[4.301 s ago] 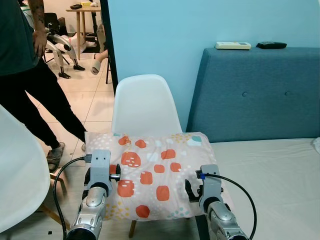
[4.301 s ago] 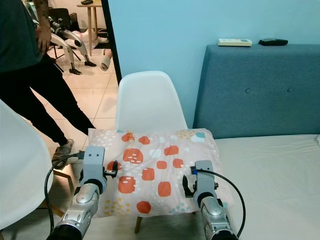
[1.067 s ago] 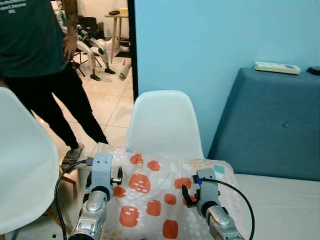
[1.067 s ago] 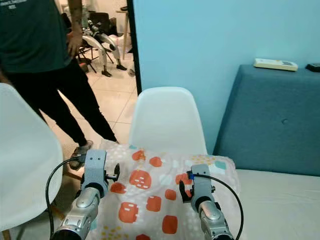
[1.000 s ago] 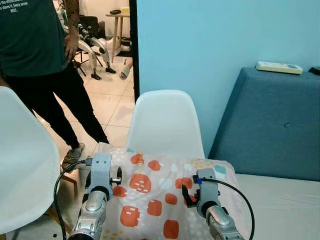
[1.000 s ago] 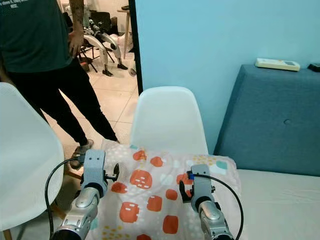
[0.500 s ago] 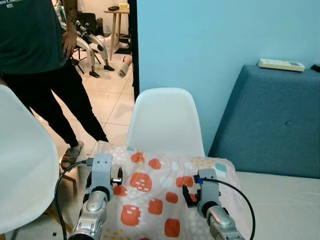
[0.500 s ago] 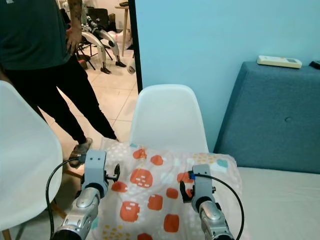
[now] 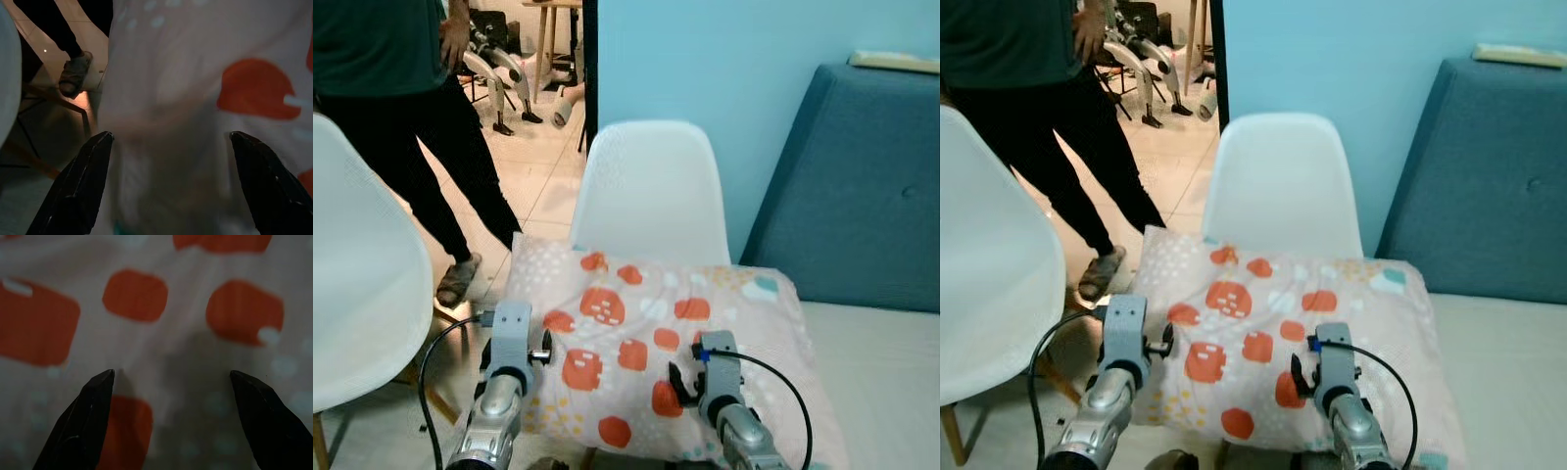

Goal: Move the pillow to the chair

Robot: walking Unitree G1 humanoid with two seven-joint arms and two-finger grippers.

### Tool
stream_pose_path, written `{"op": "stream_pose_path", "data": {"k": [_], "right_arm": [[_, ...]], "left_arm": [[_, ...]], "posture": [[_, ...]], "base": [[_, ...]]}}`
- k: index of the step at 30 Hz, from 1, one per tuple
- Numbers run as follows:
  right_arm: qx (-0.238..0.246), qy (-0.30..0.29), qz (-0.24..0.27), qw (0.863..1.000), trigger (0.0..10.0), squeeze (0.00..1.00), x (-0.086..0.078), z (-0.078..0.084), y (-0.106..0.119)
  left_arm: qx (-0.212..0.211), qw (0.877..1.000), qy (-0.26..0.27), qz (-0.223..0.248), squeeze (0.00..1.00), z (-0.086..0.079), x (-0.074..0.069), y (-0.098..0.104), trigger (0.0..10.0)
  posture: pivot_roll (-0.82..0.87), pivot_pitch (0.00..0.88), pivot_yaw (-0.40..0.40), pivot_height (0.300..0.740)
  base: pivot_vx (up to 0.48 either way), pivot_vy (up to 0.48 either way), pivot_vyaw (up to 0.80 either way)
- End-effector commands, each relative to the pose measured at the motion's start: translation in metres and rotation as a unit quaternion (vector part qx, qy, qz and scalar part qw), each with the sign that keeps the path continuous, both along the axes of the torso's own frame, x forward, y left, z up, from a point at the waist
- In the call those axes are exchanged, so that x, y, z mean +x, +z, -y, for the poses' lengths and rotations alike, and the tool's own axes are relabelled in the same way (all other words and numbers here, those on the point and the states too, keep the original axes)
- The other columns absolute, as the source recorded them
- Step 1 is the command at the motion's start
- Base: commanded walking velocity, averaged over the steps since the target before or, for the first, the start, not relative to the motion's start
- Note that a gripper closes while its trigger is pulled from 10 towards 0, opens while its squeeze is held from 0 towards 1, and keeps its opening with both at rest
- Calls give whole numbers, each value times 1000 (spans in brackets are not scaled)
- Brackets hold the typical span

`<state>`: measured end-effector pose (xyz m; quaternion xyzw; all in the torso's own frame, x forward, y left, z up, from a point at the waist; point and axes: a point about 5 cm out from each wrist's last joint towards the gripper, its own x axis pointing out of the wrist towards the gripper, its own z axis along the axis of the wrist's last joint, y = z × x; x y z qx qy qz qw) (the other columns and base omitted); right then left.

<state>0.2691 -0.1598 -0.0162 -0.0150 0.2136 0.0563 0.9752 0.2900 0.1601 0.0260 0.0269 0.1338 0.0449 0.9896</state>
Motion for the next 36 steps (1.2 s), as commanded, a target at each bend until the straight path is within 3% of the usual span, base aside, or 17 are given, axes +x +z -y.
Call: {"op": "stream_pose_path", "data": {"k": [1, 20, 27, 36], "right_arm": [[3, -4, -3, 1000, 10000, 0, 0, 0, -1], [10, -7, -8, 1000, 10000, 0, -4, 1, -3], [8, -11, -1, 1000, 10000, 0, -2, 3, -1], [25, -24, 68, 997, 10000, 0, 23, 7, 28]], "left_arm": [[1, 1000, 0, -5, 0, 0, -1, -2, 10000], [1, 1000, 0, -7, 0, -1, -4, -3, 10000], [0, 1000, 9, 14, 0, -4, -2, 3, 10000], [2, 995, 55, 79, 0, -20, 13, 32, 10000]], "posture": [[52, 35, -19, 617], [55, 41, -20, 612], [54, 43, -20, 597], [50, 44, -18, 597]], "base": [[0, 0, 0], [0, 0, 0], [0, 0, 0], [0, 0, 0]]}}
